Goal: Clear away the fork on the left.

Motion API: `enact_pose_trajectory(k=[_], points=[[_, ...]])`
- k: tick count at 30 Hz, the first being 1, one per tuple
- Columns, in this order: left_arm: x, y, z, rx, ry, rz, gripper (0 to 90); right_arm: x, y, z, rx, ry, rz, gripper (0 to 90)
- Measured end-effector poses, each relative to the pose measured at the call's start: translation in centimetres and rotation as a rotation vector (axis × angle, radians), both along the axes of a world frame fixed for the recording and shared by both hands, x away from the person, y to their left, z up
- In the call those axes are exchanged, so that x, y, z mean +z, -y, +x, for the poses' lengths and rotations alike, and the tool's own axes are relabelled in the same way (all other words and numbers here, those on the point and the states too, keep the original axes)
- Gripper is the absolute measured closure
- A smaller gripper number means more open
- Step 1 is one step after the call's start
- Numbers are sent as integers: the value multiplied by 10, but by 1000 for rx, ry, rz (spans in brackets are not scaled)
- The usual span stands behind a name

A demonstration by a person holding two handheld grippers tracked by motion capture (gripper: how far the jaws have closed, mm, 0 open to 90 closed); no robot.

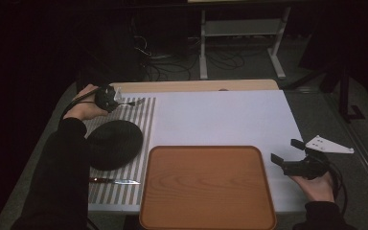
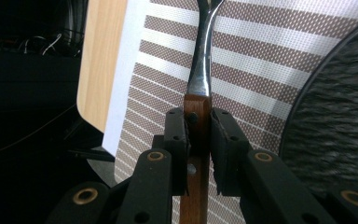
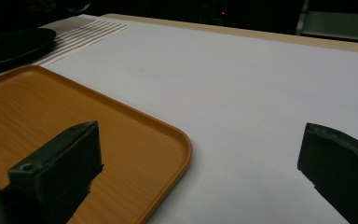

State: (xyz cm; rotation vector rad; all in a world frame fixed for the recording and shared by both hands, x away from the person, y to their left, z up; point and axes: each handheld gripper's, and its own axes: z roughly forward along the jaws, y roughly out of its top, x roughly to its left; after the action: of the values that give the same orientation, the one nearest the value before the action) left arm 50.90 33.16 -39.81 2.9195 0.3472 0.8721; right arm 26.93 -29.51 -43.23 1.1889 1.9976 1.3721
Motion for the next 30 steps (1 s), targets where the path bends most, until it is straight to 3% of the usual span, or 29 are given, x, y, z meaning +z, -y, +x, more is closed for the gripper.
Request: enact_pose_trajectory(k=[4,7,12,18,26,30], points=[[8,-2,-5,14,33,10,772,0,0,-1,0,1,2,0],[15,-3,-10,22,53,-10,772,0,0,-1,-1,4,2,0],[25,-3,-19,18,45,-12,772,0,0,0,-2,0,0,0],[39,10,-40,-33,79,-88,772,0,-1,-1,1,-1,-8,0],[49,23,-60,-74,57,-94,772,0,-2,-3,2,2,-8,0],[54,26,-67,-70,46,-98,771,0,-2,-3,1,3,-7,0]])
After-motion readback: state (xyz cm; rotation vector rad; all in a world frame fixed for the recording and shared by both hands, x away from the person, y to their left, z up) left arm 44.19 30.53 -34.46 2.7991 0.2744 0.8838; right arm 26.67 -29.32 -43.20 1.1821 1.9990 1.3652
